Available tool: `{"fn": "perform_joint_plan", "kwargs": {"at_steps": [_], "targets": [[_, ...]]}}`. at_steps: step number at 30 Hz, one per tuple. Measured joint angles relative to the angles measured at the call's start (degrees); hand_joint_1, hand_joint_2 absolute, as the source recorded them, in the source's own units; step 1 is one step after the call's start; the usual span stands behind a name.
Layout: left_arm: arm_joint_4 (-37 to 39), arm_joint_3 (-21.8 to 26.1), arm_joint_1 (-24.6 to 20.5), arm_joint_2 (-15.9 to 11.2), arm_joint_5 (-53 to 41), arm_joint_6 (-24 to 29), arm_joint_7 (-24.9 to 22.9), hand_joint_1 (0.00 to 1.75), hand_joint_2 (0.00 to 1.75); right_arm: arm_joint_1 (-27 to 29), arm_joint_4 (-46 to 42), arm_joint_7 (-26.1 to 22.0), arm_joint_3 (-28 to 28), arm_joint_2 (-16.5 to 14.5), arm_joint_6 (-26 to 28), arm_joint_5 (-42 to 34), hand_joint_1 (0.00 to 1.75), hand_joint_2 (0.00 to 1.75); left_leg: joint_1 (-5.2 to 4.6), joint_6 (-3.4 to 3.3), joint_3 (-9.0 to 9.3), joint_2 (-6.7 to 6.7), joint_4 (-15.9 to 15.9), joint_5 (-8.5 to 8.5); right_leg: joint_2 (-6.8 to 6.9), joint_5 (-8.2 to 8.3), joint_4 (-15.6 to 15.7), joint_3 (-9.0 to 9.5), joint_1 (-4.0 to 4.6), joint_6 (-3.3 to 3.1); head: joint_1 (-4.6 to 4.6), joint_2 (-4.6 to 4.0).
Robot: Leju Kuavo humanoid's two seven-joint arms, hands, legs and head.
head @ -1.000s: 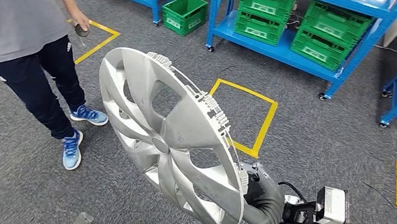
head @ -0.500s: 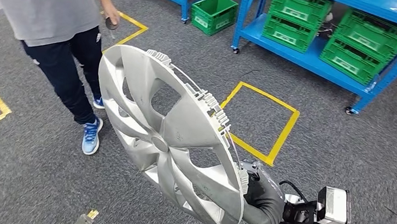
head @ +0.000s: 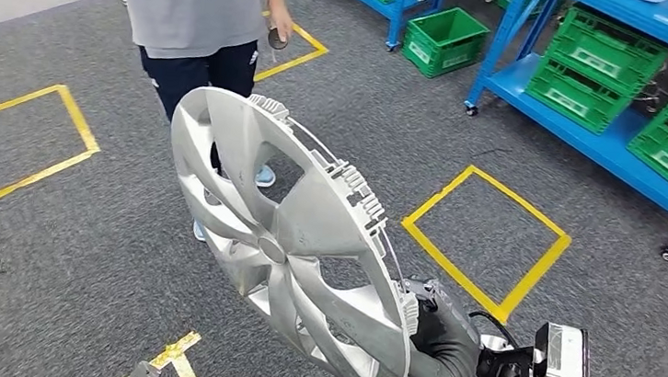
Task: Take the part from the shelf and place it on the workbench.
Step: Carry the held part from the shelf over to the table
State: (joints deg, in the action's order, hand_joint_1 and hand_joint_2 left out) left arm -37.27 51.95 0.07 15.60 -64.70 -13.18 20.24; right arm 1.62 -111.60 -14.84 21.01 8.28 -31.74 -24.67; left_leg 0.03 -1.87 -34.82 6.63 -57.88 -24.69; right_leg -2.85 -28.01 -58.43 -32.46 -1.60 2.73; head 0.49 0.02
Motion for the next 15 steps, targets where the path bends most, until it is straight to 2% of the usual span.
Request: {"fn": "perform_joint_plan", "kwargs": {"at_steps": [2, 3, 4, 5, 6, 7, 8, 9, 10, 11, 13, 14, 15], "targets": [[0.0, 0.0, 0.2, 0.0, -0.1, 0.0, 0.0, 0.0, 1.75, 0.2, -0.2, 0.0, -0.1, -0.1, 0.0, 0.1, 1.75, 1.75, 0.13, 0.49, -0.48, 0.8, -0.2, 0.03, 0.62, 0.14, 0.0, 0.04, 0.15, -0.95, 0.05, 0.0], [0.0, 0.0, 0.3, 0.0, -0.1, 0.0, 0.0, 0.0, 1.75, 0.2, -0.4, 0.0, -0.2, -0.1, 0.0, 0.1, 1.75, 1.75, 0.15, 0.72, -0.65, 0.29, -0.5, -0.12, 1.07, 0.21, 0.0, 0.09, 0.11, -1.22, 0.05, 0.0], [0.0, 0.0, 0.4, -0.1, -0.2, 0.0, 0.0, 0.0, 1.75, 0.3, -0.5, 0.0, -0.2, -0.2, 0.0, 0.2, 1.75, 1.75, 0.13, 0.99, -1.04, -0.89, -1.4, -0.68, 1.57, 0.23, 0.1, 0.21, 0.01, -1.57, 0.17, 0.0], [0.0, 0.0, 0.4, -0.1, -0.2, 0.0, 0.0, 0.0, 1.75, 0.4, -0.7, 0.0, -0.4, -0.3, 0.0, 0.2, 1.75, 1.75, 0.14, 1.29, -1.98, -2.55, -3.4, -1.87, 2.14, 0.2, 0.2, 0.35, -0.08, -1.92, 0.3, 0.0], [0.0, 0.0, 0.3, -0.1, -0.2, 0.0, 0.0, 0.0, 1.75, 0.6, -0.8, 0.0, -0.5, -0.3, 0.0, 0.3, 1.75, 1.75, 0.2, 1.59, -3.52, -4.43, -6.6, -3.56, 2.76, 0.09, 0.2, 0.46, 0.06, -2.21, 0.41, 0.0], [0.0, 0.0, 0.2, -0.1, -0.2, 0.0, 0.0, 0.0, 1.75, 0.8, -0.9, -0.1, -0.7, -0.4, 0.0, 0.3, 1.75, 1.75, 0.36, 1.84, -5.57, -5.6, -10.7, -5.42, 3.44, -0.03, 0.2, 0.51, 0.2, -2.49, 0.54, 0.0], [0.1, 0.0, 0.2, -0.1, -0.3, 0.0, 0.0, 0.0, 1.75, 0.9, -1.0, -0.1, -0.9, -0.4, 0.1, 0.4, 1.75, 1.75, 0.54, 2.0, -7.59, -6.16, -14.6, -6.88, 4.13, -0.14, 0.2, 0.55, 0.36, -2.62, 0.52, 0.0], [0.1, 0.0, 0.2, -0.1, -0.4, 0.0, 0.0, 0.0, 1.75, 1.0, -1.1, -0.1, -1.0, -0.4, 0.1, 0.4, 1.75, 1.75, 0.64, 2.05, -8.91, -6.37, -17.0, -7.42, 4.82, -0.23, 0.2, 0.59, 0.48, -2.72, 0.52, 0.0], [0.1, 0.0, 0.2, -0.1, -0.4, 0.0, -0.1, 0.0, 1.75, 1.1, -1.1, -0.1, -1.1, -0.4, 0.1, 0.4, 1.75, 1.75, 0.68, 1.98, -9.09, -6.49, -17.1, -6.86, 5.47, -0.34, 0.2, 0.66, 0.58, -2.78, 0.53, 0.0], [0.1, 0.0, 0.2, -0.1, -0.5, 0.0, -0.1, 0.0, 1.75, 1.2, -1.2, -0.2, -1.2, -0.4, 0.2, 0.4, 1.75, 1.75, 0.64, 1.75, -8.01, -6.73, -14.9, -5.36, 6.09, -0.45, 0.2, 0.78, 0.67, -2.81, 0.54, 0.0], [0.1, 0.0, 0.2, -0.1, -0.5, 0.0, -0.1, 0.0, 1.75, 1.2, -1.6, -0.2, -1.5, -0.5, 0.3, 0.4, 1.75, 1.75, 0.16, 0.81, -3.72, -8.65, -6.8, -1.93, 7.25, -0.78, 0.2, 1.15, 0.96, -2.72, 0.52, 0.0], [0.1, 0.0, 0.1, -0.2, -0.5, 0.0, -0.1, 0.0, 1.75, 1.3, -1.7, -0.2, -1.6, -0.5, 0.3, 0.4, 1.75, 1.75, -0.19, 0.37, -2.02, -9.64, -3.6, -0.94, 7.78, -0.95, 0.2, 1.3, 1.16, -2.57, 0.49, 0.0], [0.1, 0.0, 0.0, -0.2, -0.5, 0.0, -0.1, 0.0, 1.75, 1.4, -1.8, -0.2, -1.8, -0.5, 0.3, 0.4, 1.75, 1.75, -0.53, 0.03, -1.05, -10.32, -1.7, -0.56, 8.33, -1.13, 0.2, 1.42, 1.31, -2.34, 0.47, 0.0]]}}
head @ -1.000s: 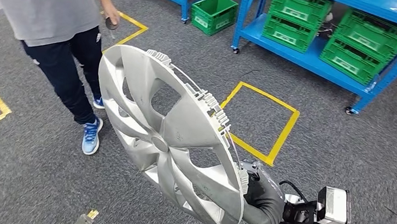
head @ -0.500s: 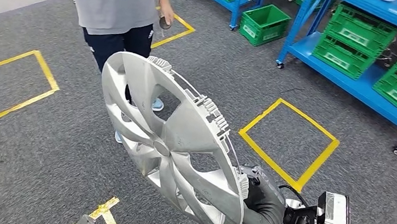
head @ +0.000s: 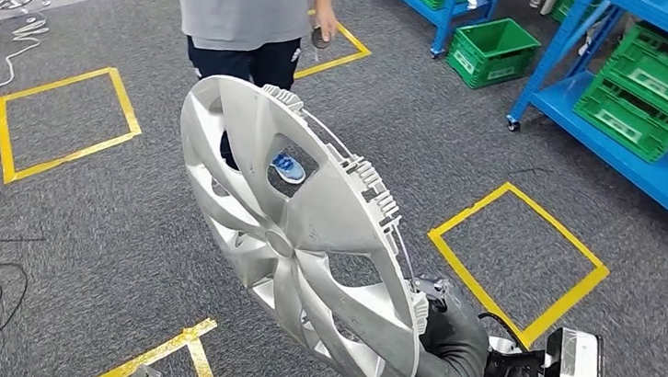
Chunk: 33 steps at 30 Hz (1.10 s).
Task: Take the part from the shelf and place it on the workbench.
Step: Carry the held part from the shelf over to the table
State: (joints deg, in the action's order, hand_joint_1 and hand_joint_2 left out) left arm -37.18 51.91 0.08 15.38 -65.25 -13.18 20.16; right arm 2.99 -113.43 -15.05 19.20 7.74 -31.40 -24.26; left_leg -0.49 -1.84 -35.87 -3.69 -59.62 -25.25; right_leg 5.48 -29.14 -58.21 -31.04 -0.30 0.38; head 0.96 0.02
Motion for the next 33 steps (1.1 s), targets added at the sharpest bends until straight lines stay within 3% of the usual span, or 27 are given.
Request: {"fn": "perform_joint_plan", "kwargs": {"at_steps": [1, 3, 5, 7, 9, 10, 11, 13, 15, 17, 18, 20, 22, 24, 25, 26, 27, 29, 31, 33], "targets": [[0.0, 0.0, 0.0, 0.0, 0.0, 0.0, 0.0, 0.0, 1.75, 0.1, -0.1, 0.0, -0.1, 0.0, 0.0, 0.0, 1.75, 1.75, -0.24, -0.16, 0.22, -0.05, 0.6, -0.08, 0.57, -0.14, 0.1, 0.09, 0.09, 0.23, -0.02, 0.0], [0.0, 0.0, 0.1, 0.0, 0.0, 0.0, 0.0, 0.0, 1.75, 0.2, -0.3, -0.1, -0.4, -0.1, 0.0, 0.0, 1.75, 1.75, -0.15, -0.5, 0.42, 1.28, 1.3, 0.29, 1.28, -0.39, 0.2, 0.32, 0.08, 0.7, 0.0, 0.0], [0.0, 0.0, 0.1, 0.1, -0.1, 0.0, 0.0, 0.0, 1.75, 0.4, -0.6, -0.2, -0.8, -0.2, 0.1, 0.1, 1.75, 1.75, 0.27, -0.99, 1.16, 2.71, 2.5, 0.94, -0.91, -1.73, -1.9, -0.48, -0.04, 0.79, -0.1, 0.0], [0.0, -0.1, -0.1, 0.2, -0.1, 0.0, -0.1, 0.0, 1.75, 0.9, -0.7, -0.3, -1.5, -0.2, 0.3, 0.2, 1.75, 1.75, 0.49, -1.27, 1.55, 4.26, 3.1, 1.27, -4.16, -4.59, -8.7, -3.71, -0.25, 0.48, -0.29, 0.0], [0.0, -0.1, -0.1, 0.3, -0.1, 0.0, -0.1, 0.0, 1.75, 1.5, -0.8, -0.3, -2.2, -0.2, 0.6, 0.5, 1.75, 1.75, 0.5, -1.27, 1.53, 5.92, 3.1, 1.25, -5.18, -6.5, -15.1, -7.33, -0.45, 0.7, -0.38, 0.0], [0.0, -0.1, -0.1, 0.4, -0.2, 0.0, -0.1, 0.0, 1.75, 1.7, -0.9, -0.4, -2.6, -0.2, 0.8, 0.6, 1.75, 1.75, 0.54, -1.22, 1.56, 6.8, 3.0, 1.22, -5.27, -6.19, -15.7, -7.95, -0.63, 1.18, -0.38, 0.0], [0.0, -0.1, 0.0, 0.5, -0.2, 0.0, -0.1, 0.0, 1.75, 2.0, -1.0, -0.4, -2.9, -0.2, 0.9, 0.7, 1.75, 1.75, 0.61, -1.1, 1.61, 7.68, 2.9, 1.15, -5.38, -4.93, -13.9, -7.44, -0.87, 1.85, -0.38, 0.0], [0.0, -0.1, 0.1, 0.5, -0.2, 0.0, -0.2, 0.0, 1.75, 2.4, -1.4, -0.4, -3.7, -0.2, 1.0, 0.9, 1.75, 1.75, 0.75, -0.54, 1.56, 9.39, 2.3, 0.81, -6.88, -1.25, -6.2, -4.24, -1.48, 3.11, -0.43, 0.0], [0.0, 0.0, 0.1, 0.5, -0.3, 0.0, -0.3, 0.0, 1.75, 2.8, -1.7, -0.5, -4.4, -0.3, 1.1, 1.1, 1.75, 1.75, 0.71, 0.22, 1.09, 10.58, 1.5, 0.38, -8.39, 0.85, -1.2, -2.05, -1.71, 2.98, -0.46, 0.0], [0.0, 0.0, 0.4, 0.4, -0.4, 0.0, -0.3, 0.0, 1.75, 3.2, -2.1, -0.6, -4.9, -0.5, 1.1, 1.4, 1.75, 1.75, 0.73, 0.74, 0.6, 11.29, 1.2, 0.31, -8.17, 1.11, -0.8, -1.83, -1.43, 2.04, -0.46, 0.0], [0.0, 0.0, 0.5, 0.4, -0.4, 0.0, -0.3, 0.0, 1.75, 3.2, -2.3, -0.7, -5.1, -0.6, 1.1, 1.5, 1.75, 1.75, 0.85, 0.93, 0.47, 11.27, 1.1, 0.26, -7.76, 1.16, -0.8, -1.77, -1.49, 1.72, -0.46, 0.0], [0.0, 0.0, 0.7, 0.4, -0.5, 0.0, -0.4, 0.0, 1.75, 3.4, -2.7, -0.8, -5.5, -1.0, 1.2, 1.8, 1.75, 1.75, 0.8, 1.4, -0.3, 8.9, -0.7, -0.84, -6.8, 1.11, -0.6, -1.42, -1.66, 1.02, -0.3, 0.0], [-0.1, 0.0, 0.6, 0.4, -0.5, 0.0, -0.4, 0.0, 1.75, 3.7, -3.2, -0.8, -6.2, -1.2, 1.3, 2.0, 1.75, 1.75, 0.82, 1.88, -3.3, 5.38, -6.9, -3.9, -5.52, 0.84, -0.6, -1.04, -1.45, 0.33, -0.11, 0.0], [-0.2, 0.0, 0.6, 0.4, -0.5, -0.1, -0.4, 0.0, 1.75, 4.0, -3.5, -0.9, -6.8, -1.4, 1.3, 2.0, 1.75, 1.75, 1.11, 2.1, -7.28, 4.11, -14.3, -6.51, -4.09, 0.58, -0.6, -0.86, -1.06, -0.07, -0.09, 0.0], [-0.2, 0.0, 0.7, 0.5, -0.6, -0.2, -0.4, 0.0, 1.75, 4.1, -3.6, -0.9, -7.1, -1.5, 1.3, 2.0, 1.75, 1.75, 1.18, 2.08, -8.16, 3.98, -15.6, -6.43, -3.43, 0.47, -0.6, -0.78, -0.92, -0.19, -0.08, 0.0], [-0.2, 0.0, 0.7, 0.5, -0.6, -0.3, -0.4, 0.0, 1.75, 4.2, -3.8, -0.9, -7.4, -1.6, 1.3, 2.1, 1.75, 1.75, 1.19, 1.95, -7.87, 3.84, -14.7, -5.31, -2.83, 0.35, -0.6, -0.65, -0.82, -0.25, -0.08, 0.0], [-0.3, 0.1, 0.7, 0.5, -0.6, -0.4, -0.4, 0.0, 1.75, 4.3, -3.9, -0.9, -7.6, -1.7, 1.3, 2.1, 1.75, 1.75, 1.14, 1.66, -6.36, 3.54, -11.5, -3.44, -2.28, 0.19, -0.6, -0.47, -0.72, -0.26, -0.08, 0.0], [-0.5, 0.1, 0.7, 0.4, -0.6, -0.4, -0.4, 0.0, 1.75, 4.3, -4.3, -0.9, -8.1, -2.0, 1.3, 2.3, 1.75, 1.75, 0.63, 0.79, -2.24, 1.56, -3.6, -0.32, -1.3, -0.19, -0.5, -0.07, -0.41, -0.06, -0.12, 0.0], [-0.8, 0.1, 0.5, 0.4, -0.6, -0.4, -0.5, 0.0, 1.75, 4.3, -4.6, -0.8, -8.5, -2.2, 1.2, 2.5, 1.75, 1.75, -0.05, 0.14, -0.35, 0.36, 0.1, 0.44, -0.39, -0.48, -0.4, 0.15, -0.23, 0.32, -0.14, 0.0], [-0.8, 0.3, 0.5, 0.4, -0.6, -0.4, -0.5, 0.0, 1.75, 4.4, -4.8, -0.8, -8.8, -2.5, 1.2, 2.6, 1.75, 1.75, -0.3, -0.2, -0.2, 1.4, 0.7, 0.53, 0.53, -0.66, -0.1, 0.43, -0.22, 0.85, -0.1, 0.0]]}}
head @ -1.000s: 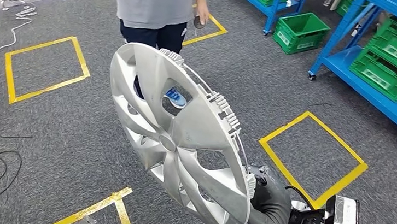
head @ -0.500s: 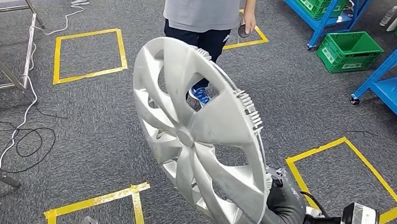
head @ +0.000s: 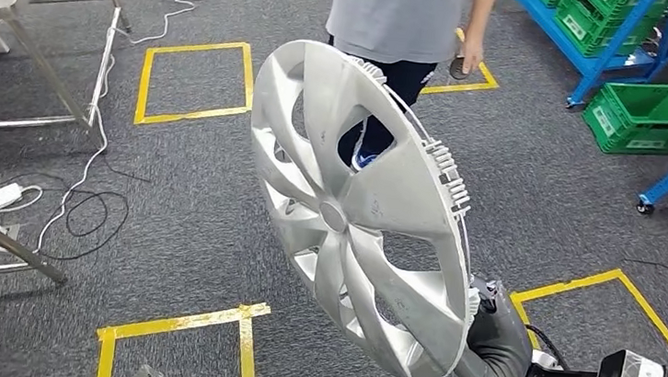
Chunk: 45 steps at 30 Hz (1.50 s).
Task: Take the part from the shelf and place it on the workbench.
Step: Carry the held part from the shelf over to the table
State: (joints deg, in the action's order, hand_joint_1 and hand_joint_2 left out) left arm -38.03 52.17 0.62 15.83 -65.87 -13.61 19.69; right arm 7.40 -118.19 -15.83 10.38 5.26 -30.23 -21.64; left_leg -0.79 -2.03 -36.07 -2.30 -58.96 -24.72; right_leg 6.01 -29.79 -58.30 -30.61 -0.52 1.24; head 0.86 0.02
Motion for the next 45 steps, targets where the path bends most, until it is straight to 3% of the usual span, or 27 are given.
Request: {"fn": "perform_joint_plan", "kwargs": {"at_steps": [1, 3, 5, 7, 8, 11, 13, 15, 16, 18, 20, 22, 23, 24, 26, 27, 29, 31, 33, 35, 37, 38, 39, 41, 42, 43, 45], "targets": [[0.0, 0.1, 0.1, 0.0, 0.0, 0.0, 0.0, 0.0, 1.75, 0.0, -0.1, 0.0, -0.1, -0.1, 0.0, 0.0, 1.75, 1.75, 0.11, -0.2, 0.42, 0.65, 0.7, 0.26, -0.27, -0.27, -0.1, 0.13, -0.03, 0.2, -0.06, -0.01], [-0.1, 0.3, 0.0, 0.2, -0.1, 0.0, 0.0, 0.0, 1.75, 0.1, -0.4, 0.1, -0.5, -0.2, 0.0, 0.0, 1.75, 1.75, 0.53, -0.69, 1.5, 1.94, 2.1, 0.91, -2.59, -1.86, -3.0, -0.98, -0.11, 0.18, -0.2, -0.01], [-0.1, 0.4, -0.2, 0.3, -0.1, -0.1, 0.0, 0.0, 1.75, 0.3, -0.5, 0.1, -0.8, -0.2, 0.0, 0.1, 1.75, 1.75, 0.74, -0.91, 1.77, 3.27, 2.5, 1.14, -5.15, -4.63, -10.3, -4.77, -0.3, -0.15, -0.37, 0.0], [-0.1, 0.4, -0.2, 0.4, -0.1, -0.1, 0.0, 0.0, 1.75, 0.4, -0.5, 0.1, -1.1, -0.2, 0.0, 0.1, 1.75, 1.75, 0.77, -0.88, 1.76, 4.77, 2.4, 1.09, -5.77, -5.86, -15.7, -8.23, -0.45, 0.21, -0.43, 0.0], [-0.1, 0.4, -0.2, 0.5, -0.1, -0.1, 0.0, 0.0, 1.75, 0.5, -0.5, 0.1, -1.2, -0.2, 0.0, 0.1, 1.75, 1.75, 0.8, -0.81, 1.81, 5.55, 2.4, 1.04, -5.84, -5.03, -15.2, -8.48, -0.58, 0.73, -0.43, 0.0], [-0.1, 0.5, -0.1, 0.5, -0.1, -0.1, 0.0, 0.0, 1.75, 0.5, -0.5, 0.1, -1.4, -0.2, 0.0, 0.1, 1.75, 1.75, 0.87, -0.15, 1.91, 7.87, 1.8, 0.61, -7.29, 0.69, -4.0, -4.16, -1.11, 2.25, -0.48, 0.0], [-0.1, 0.5, -0.1, 0.6, -0.1, -0.1, 0.0, 0.0, 1.75, 0.5, -0.5, 0.2, -1.4, -0.2, 0.0, 0.1, 1.75, 1.75, 0.8, 0.51, 1.61, 8.81, 1.3, 0.29, -8.08, 2.43, -0.2, -2.43, -1.06, 1.6, -0.44, 0.0], [-0.1, 0.6, 0.1, 0.6, -0.1, -0.1, 0.0, 0.0, 1.75, 0.5, -0.6, 0.2, -1.5, -0.3, 0.0, 0.1, 1.75, 1.75, 0.9, 1.04, 1.29, 9.35, 1.2, 0.23, -7.55, 2.65, -0.1, -2.29, -0.88, 0.47, -0.42, 0.0], [-0.1, 0.6, 0.3, 0.5, -0.1, -0.1, 0.0, 0.0, 1.75, 0.5, -0.6, 0.3, -1.5, -0.3, 0.0, 0.1, 1.75, 1.75, 0.95, 1.27, 1.15, 8.91, 0.9, 0.08, -7.2, 2.71, -0.1, -2.22, -0.91, 0.14, -0.43, 0.0], [-0.1, 0.6, 0.4, 0.5, -0.1, -0.1, 0.0, 0.0, 1.75, 0.5, -0.7, 0.3, -1.5, -0.5, 0.0, 0.2, 1.75, 1.75, 0.95, 1.78, -0.06, 6.35, -1.8, -1.59, -6.37, 2.67, 0.1, -1.94, -1.04, -0.62, -0.25, 0.0], [-0.1, 0.6, 0.2, 0.6, -0.1, -0.1, 0.0, 0.0, 1.75, 0.5, -0.8, 0.2, -1.7, -0.6, 0.0, 0.2, 1.75, 1.75, 1.12, 2.22, -3.49, 3.55, -8.8, -5.06, -5.35, 2.43, 0.1, -1.77, -0.71, -1.22, -0.07, 0.0], [-0.1, 0.6, 0.3, 0.6, -0.1, -0.1, -0.1, 0.0, 1.75, 0.6, -0.9, 0.2, -2.0, -0.7, 0.0, 0.3, 1.75, 1.75, 1.36, 2.39, -6.91, 2.78, -15.2, -7.19, -4.21, 2.24, 0.1, -1.69, -0.35, -1.45, -0.08, 0.0], [-0.1, 0.6, 0.3, 0.6, -0.2, -0.1, -0.1, 0.0, 1.75, 0.6, -0.9, 0.2, -2.2, -0.8, 0.0, 0.3, 1.75, 1.75, 1.39, 2.34, -7.18, 2.65, -15.5, -6.69, -3.65, 2.15, 0.1, -1.62, -0.24, -1.54, -0.07, 0.0], [-0.2, 0.6, 0.4, 0.7, -0.2, -0.2, -0.2, 0.0, 1.75, 0.6, -1.0, 0.2, -2.4, -1.0, 0.0, 0.4, 1.75, 1.75, 1.38, 2.16, -6.22, 2.41, -13.5, -5.23, -3.12, 2.04, 0.1, -1.49, -0.13, -1.58, -0.07, 0.0], [-0.3, 0.7, 0.3, 0.7, -0.4, -0.2, -0.2, 0.0, 1.75, 0.6, -1.3, 0.2, -2.9, -1.2, 0.1, 0.5, 1.75, 1.75, 1.04, 1.4, -2.06, 0.69, -5.6, -1.7, -2.16, 1.74, 0.1, -1.12, 0.1, -1.55, -0.08, 0.0], [-0.5, 0.8, 0.2, 0.7, -0.4, -0.2, -0.2, 0.0, 1.75, 0.6, -1.4, 0.2, -3.1, -1.3, 0.1, 0.5, 1.75, 1.75, 0.75, 0.96, -0.4, -0.28, -2.4, -0.67, -1.71, 1.58, 0.1, -0.98, 0.28, -1.4, -0.12, 0.0], [-0.7, 1.0, 0.0, 0.7, -0.6, -0.2, -0.2, 0.0, 1.75, 0.8, -1.7, 0.1, -3.4, -1.4, 0.1, 0.6, 1.75, 1.75, 0.14, 0.29, 0.75, -1.12, 0.1, -0.38, -0.8, 1.34, 0.2, -0.84, 0.41, -0.98, -0.15, 0.0], [-0.8, 1.2, 0.1, 0.8, -0.7, -0.3, -0.3, 0.0, 1.75, 1.0, -1.9, 0.0, -3.8, -1.6, 0.1, 0.7, 1.75, 1.75, 0.13, -0.27, 1.01, 0.0, 0.8, -0.06, -0.12, 1.12, 0.4, -0.68, 0.28, -0.46, -0.12, 0.0], [-1.0, 1.3, 0.1, 0.9, -0.9, -0.4, -0.4, 0.0, 1.75, 1.1, -2.2, 0.0, -4.2, -1.7, 0.1, 0.9, 1.75, 1.75, 0.43, -0.79, 1.94, 1.23, 2.2, 0.54, -1.86, 0.18, -1.1, -1.13, 0.1, -0.25, -0.17, 0.0], [-1.2, 1.4, -0.1, 1.1, -1.1, -0.6, -0.4, 0.0, 1.75, 1.4, -2.3, 0.0, -4.8, -1.7, 0.1, 1.1, 1.75, 1.75, 0.6, -1.04, 2.53, 2.54, 2.9, 0.91, -4.73, -2.36, -7.2, -4.1, -0.16, -0.53, -0.31, 0.0], [-1.2, 1.5, -0.2, 1.2, -1.3, -0.8, -0.4, 0.0, 1.75, 1.9, -2.4, -0.1, -5.4, -1.8, 0.1, 1.3, 1.75, 1.75, 0.65, -1.1, 2.55, 4.03, 2.9, 0.92, -5.72, -4.58, -14.5, -8.27, -0.43, -0.45, -0.39, 0.0], [-1.2, 1.5, -0.2, 1.3, -1.4, -0.9, -0.4, 0.0, 1.75, 2.1, -2.4, -0.2, -5.6, -1.8, 0.1, 1.4, 1.75, 1.75, 0.69, -1.06, 2.58, 4.79, 2.9, 0.89, -5.8, -4.6, -16.0, -9.39, -0.62, -0.05, -0.38, 0.0], [-1.2, 1.6, -0.2, 1.3, -1.6, -1.0, -0.4, 0.0, 1.75, 2.2, -2.4, -0.2, -5.9, -1.8, 0.1, 1.4, 1.75, 1.75, 0.78, -0.95, 2.64, 5.58, 2.8, 0.82, -5.85, -3.6, -14.9, -9.31, -0.85, 0.58, -0.38, 0.0], [-1.3, 1.8, -0.2, 1.4, -1.7, -1.0, -0.4, 0.0, 1.75, 2.4, -2.6, -0.3, -6.3, -2.0, 0.2, 1.5, 1.75, 1.75, 1.04, -0.41, 2.66, 7.11, 2.3, 0.46, -6.81, 0.1, -7.4, -6.29, -1.54, 2.05, -0.42, 0.0], [-1.4, 1.9, -0.1, 1.4, -1.8, -1.1, -0.4, 0.0, 1.75, 2.5, -2.7, -0.3, -6.4, -2.1, 0.4, 1.6, 1.75, 1.75, 1.04, 0.05, 2.5, 7.8, 1.8, 0.14, -7.57, 1.73, -3.6, -4.65, -1.74, 2.35, -0.48, 0.0], [-1.5, 2.0, -0.1, 1.4, -1.8, -1.1, -0.4, 0.0, 1.75, 2.7, -2.9, -0.4, -6.7, -2.1, 0.6, 1.7, 1.75, 1.75, 1.03, 0.49, 2.24, 8.3, 1.3, -0.14, -8.15, 2.7, -1.3, -3.56, -1.8, 2.18, -0.48, 0.0], [-1.7, 2.2, 0.1, 1.5, -2.0, -1.1, -0.4, 0.0, 1.75, 3.0, -3.4, -0.5, -7.2, -2.5, 1.1, 2.2, 1.75, 1.75, 1.0, 1.08, 1.75, 8.98, 0.9, -0.46, -8.24, 3.1, -0.5, -3.15, -1.47, 1.1, -0.48, 0.0]]}}
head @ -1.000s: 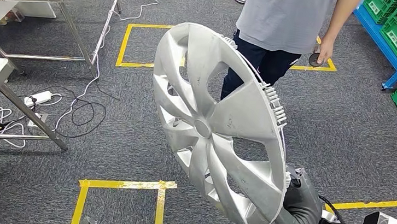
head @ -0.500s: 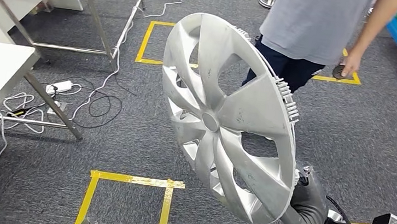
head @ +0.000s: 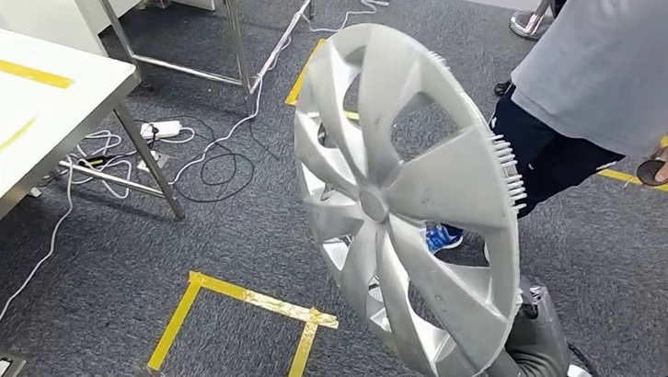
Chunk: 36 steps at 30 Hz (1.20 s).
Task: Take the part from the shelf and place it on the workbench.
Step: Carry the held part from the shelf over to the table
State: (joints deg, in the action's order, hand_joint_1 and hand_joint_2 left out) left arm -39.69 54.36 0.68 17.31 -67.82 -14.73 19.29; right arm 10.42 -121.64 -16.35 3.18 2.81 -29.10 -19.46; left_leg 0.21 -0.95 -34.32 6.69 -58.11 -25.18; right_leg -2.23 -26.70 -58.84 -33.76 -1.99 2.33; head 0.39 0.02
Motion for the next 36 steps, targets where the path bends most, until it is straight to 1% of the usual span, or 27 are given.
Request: {"fn": "perform_joint_plan", "kwargs": {"at_steps": [1, 2, 3, 5, 6, 7, 8, 9, 10, 12, 13, 14, 16, 17, 19, 21, 22, 23, 24, 25, 27, 28, 29, 31, 32, 34, 36], "targets": [[-0.1, 0.2, 0.1, 0.0, -0.1, 0.0, 0.0, 0.0, 1.75, 0.1, -0.3, 0.0, -0.3, -0.3, 0.2, 0.2, 1.75, 1.75, 0.16, 0.16, -0.11, 0.16, -0.1, -0.08, 0.41, 0.01, -0.1, 0.01, -0.01, -0.51, 0.05, 0.0], [-0.1, 0.3, 0.2, 0.0, -0.2, 0.0, 0.0, 0.0, 1.75, 0.2, -0.7, 0.0, -0.6, -0.6, 0.3, 0.4, 1.75, 1.75, 0.21, 0.34, -0.23, -0.5, -0.4, -0.34, 0.75, 0.01, 0.0, 0.12, -0.04, -0.85, 0.05, 0.0], [-0.1, 0.5, 0.3, 0.0, -0.3, -0.1, 0.0, 0.0, 1.75, 0.3, -1.0, 0.1, -1.0, -0.9, 0.4, 0.6, 1.75, 1.75, 0.24, 0.57, -0.66, -1.76, -1.5, -1.04, 1.2, -0.02, 0.1, 0.31, -0.06, -1.26, 0.15, 0.0], [-0.2, 0.7, 0.2, 0.0, -0.4, -0.1, 0.0, 0.0, 1.75, 0.6, -1.6, 0.2, -1.7, -1.4, 0.4, 0.7, 1.75, 1.75, 0.29, 1.0, -3.27, -5.01, -7.1, -4.12, 2.26, -0.26, 0.1, 0.65, 0.2, -1.95, 0.34, 0.0], [-0.2, 0.7, 0.1, 0.1, -0.4, -0.1, 0.0, 0.0, 1.75, 0.8, -1.7, 0.2, -2.1, -1.6, 0.4, 0.7, 1.75, 1.75, 0.37, 1.13, -5.37, -5.91, -11.2, -5.97, 2.88, -0.4, 0.1, 0.73, 0.44, -2.24, 0.43, 0.0], [-0.2, 0.8, 0.1, 0.1, -0.5, -0.1, 0.0, 0.0, 1.75, 0.9, -1.8, 0.3, -2.4, -1.8, 0.4, 0.7, 1.75, 1.75, 0.44, 1.19, -7.33, -6.28, -14.9, -7.34, 3.48, -0.51, 0.1, 0.77, 0.65, -2.4, 0.43, 0.0], [-0.2, 0.8, 0.1, 0.1, -0.5, -0.1, 0.0, 0.0, 1.75, 0.9, -1.9, 0.3, -2.7, -2.0, 0.4, 0.9, 1.75, 1.75, 0.47, 1.13, -8.49, -6.38, -16.8, -7.64, 4.07, -0.61, 0.1, 0.81, 0.83, -2.53, 0.43, 0.0], [-0.2, 0.8, 0.1, 0.1, -0.5, -0.1, 0.0, 0.0, 1.75, 0.9, -2.0, 0.4, -2.9, -2.3, 0.4, 1.0, 1.75, 1.75, 0.43, 0.96, -8.45, -6.44, -16.5, -6.83, 4.63, -0.71, 0.1, 0.89, 0.99, -2.62, 0.44, 0.0], [-0.2, 0.9, 0.1, 0.1, -0.6, -0.2, 0.0, 0.0, 1.75, 0.9, -2.2, 0.6, -3.1, -2.6, 0.5, 1.2, 1.75, 1.75, 0.35, 0.64, -7.14, -6.64, -13.8, -5.14, 5.13, -0.82, 0.1, 1.04, 1.11, -2.67, 0.44, 0.0], [-0.2, 0.9, 0.0, 0.1, -0.6, -0.1, 0.0, 0.0, 1.75, 0.9, -2.6, 0.9, -3.6, -3.1, 0.5, 1.4, 1.75, 1.75, -0.2, -0.34, -2.9, -8.4, -5.8, -1.67, 6.05, -1.12, 0.1, 1.4, 1.42, -2.57, 0.41, 0.0], [-0.2, 0.9, -0.1, 0.1, -0.7, -0.1, 0.1, 0.0, 1.75, 1.0, -2.9, 1.0, -3.9, -3.3, 0.5, 1.5, 1.75, 1.75, -0.56, -0.78, -1.41, -9.22, -3.0, -0.8, 6.46, -1.26, 0.2, 1.53, 1.53, -2.4, 0.4, 0.0], [-0.2, 0.9, -0.2, 0.1, -0.8, -0.1, 0.1, 0.0, 1.75, 1.0, -3.0, 1.0, -4.2, -3.5, 0.5, 1.6, 1.75, 1.75, -0.9, -1.11, -0.68, -9.76, -1.4, -0.53, 6.89, -1.4, 0.2, 1.62, 1.61, -2.2, 0.39, 0.0], [-0.3, 1.1, -0.4, 0.0, -0.9, 0.0, 0.2, 0.0, 1.75, 1.2, -3.4, 1.0, -4.6, -3.7, 0.5, 1.8, 1.75, 1.75, -1.22, -1.54, -0.61, -9.07, -0.8, -0.53, 7.79, -1.55, 0.4, 1.84, 1.65, -1.72, 0.43, 0.0], [-0.3, 1.2, -0.3, 0.1, -1.0, 0.0, 0.2, 0.0, 1.75, 1.2, -3.7, 1.1, -4.9, -3.9, 0.5, 1.9, 1.75, 1.75, -1.05, -1.7, -0.25, -8.45, -0.3, -0.25, 7.66, -1.69, 0.4, 1.9, 1.63, -1.51, 0.35, 0.0], [-0.4, 1.5, -0.4, 0.2, -1.0, 0.0, 0.3, 0.0, 1.75, 1.3, -4.1, 1.1, -5.4, -4.0, 0.5, 1.9, 1.75, 1.75, -0.68, -2.12, 0.7, -7.26, 1.1, 0.44, 5.56, -2.85, -1.9, 0.93, 1.59, -1.42, 0.26, 0.0], [-0.4, 1.6, -0.6, 0.3, -1.0, -0.1, 0.3, 0.0, 1.75, 1.5, -4.3, 1.1, -6.0, -4.0, 0.5, 2.0, 1.75, 1.75, -0.54, -2.34, 1.15, -6.05, 1.7, 0.77, 3.1, -5.52, -8.5, -2.56, 1.47, -1.69, 0.17, 0.0], [-0.4, 1.7, -0.7, 0.4, -1.1, -0.1, 0.3, 0.0, 1.75, 1.6, -4.4, 1.1, -6.3, -4.0, 0.5, 2.0, 1.75, 1.75, -0.54, -2.37, 1.14, -5.36, 1.7, 0.75, 2.66, -6.75, -12.2, -4.67, 1.42, -1.7, 0.12, 0.0], [-0.4, 1.7, -0.6, 0.4, -1.1, -0.1, 0.4, 0.0, 1.75, 1.6, -4.4, 1.1, -6.5, -4.0, 0.5, 2.0, 1.75, 1.75, -0.54, -2.35, 1.16, -4.61, 1.7, 0.72, 2.52, -7.28, -14.7, -6.2, 1.32, -1.48, 0.1, 0.0], [-0.4, 1.8, -0.6, 0.5, -1.1, -0.2, 0.4, 0.0, 1.75, 1.6, -4.4, 1.1, -6.8, -4.0, 0.5, 2.0, 1.75, 1.75, -0.49, -2.29, 1.19, -3.83, 1.6, 0.67, 2.48, -6.9, -15.2, -6.76, 1.16, -1.03, 0.1, 0.0], [-0.4, 1.9, -0.5, 0.5, -1.1, -0.2, 0.4, 0.0, 1.75, 1.6, -4.4, 1.1, -7.0, -4.0, 0.5, 2.0, 1.75, 1.75, -0.39, -2.15, 1.26, -3.0, 1.5, 0.58, 2.37, -5.59, -13.2, -6.07, 0.93, -0.38, 0.1, 0.0], [-0.4, 2.0, -0.5, 0.5, -1.1, -0.2, 0.4, 0.0, 1.75, 1.6, -4.5, 1.1, -7.4, -4.0, 0.5, 2.0, 1.75, 1.75, -0.19, -1.54, 1.24, -1.41, 0.9, 0.17, 1.09, -1.98, -5.3, -2.57, 0.34, 0.86, 0.06, 0.0], [-0.4, 2.1, -0.5, 0.5, -1.1, -0.2, 0.4, 0.0, 1.75, 1.6, -4.5, 1.2, -7.5, -4.1, 0.4, 2.0, 1.75, 1.75, -0.17, -1.14, 1.08, -0.79, 0.5, -0.1, 0.5, -0.68, -2.2, -1.09, 0.16, 0.96, 0.02, 0.0], [-0.4, 2.2, -0.4, 0.5, -1.1, -0.3, 0.5, 0.0, 1.75, 1.5, -4.5, 1.2, -7.7, -4.1, 0.4, 2.0, 1.75, 1.75, -0.17, -0.78, 0.86, -0.32, 0.2, -0.31, 0.04, -0.01, -0.5, -0.26, 0.14, 0.72, 0.01, 0.0], [-0.4, 2.4, -0.2, 0.5, -1.1, -0.3, 0.6, 0.0, 1.75, 1.5, -4.6, 1.3, -7.8, -4.2, 0.4, 2.1, 1.75, 1.75, -0.1, -0.36, 0.49, 0.26, 0.0, -0.5, 0.44, 0.17, -0.1, -0.01, 0.41, -0.32, 0.01, 0.0], [-0.4, 2.5, -0.1, 0.5, -1.1, -0.3, 0.6, 0.0, 1.75, 1.5, -4.7, 1.3, -7.8, -4.3, 0.3, 2.1, 1.75, 1.75, -0.01, -0.21, 0.41, 0.03, -0.2, -0.63, 0.78, 0.18, 0.0, 0.07, 0.42, -0.73, 0.03, 0.0], [-0.4, 2.6, -0.1, 0.5, -1.1, -0.3, 0.6, 0.0, 1.75, 1.5, -4.8, 1.3, -7.9, -4.4, 0.3, 2.1, 1.75, 1.75, 0.0, 0.25, -0.53, -2.41, -2.4, -2.04, 1.64, 0.06, 0.1, 0.38, 0.34, -1.45, 0.21, 0.0], [-0.4, 2.6, -0.2, 0.5, -1.2, -0.3, 0.7, 0.0, 1.75, 1.5, -4.9, 1.3, -8.1, -4.5, 0.3, 2.2, 1.75, 1.75, 0.05, 0.7, -3.71, -5.36, -9.0, -5.35, 2.73, -0.25, 0.2, 0.67, 0.61, -2.08, 0.38, 0.0]]}}
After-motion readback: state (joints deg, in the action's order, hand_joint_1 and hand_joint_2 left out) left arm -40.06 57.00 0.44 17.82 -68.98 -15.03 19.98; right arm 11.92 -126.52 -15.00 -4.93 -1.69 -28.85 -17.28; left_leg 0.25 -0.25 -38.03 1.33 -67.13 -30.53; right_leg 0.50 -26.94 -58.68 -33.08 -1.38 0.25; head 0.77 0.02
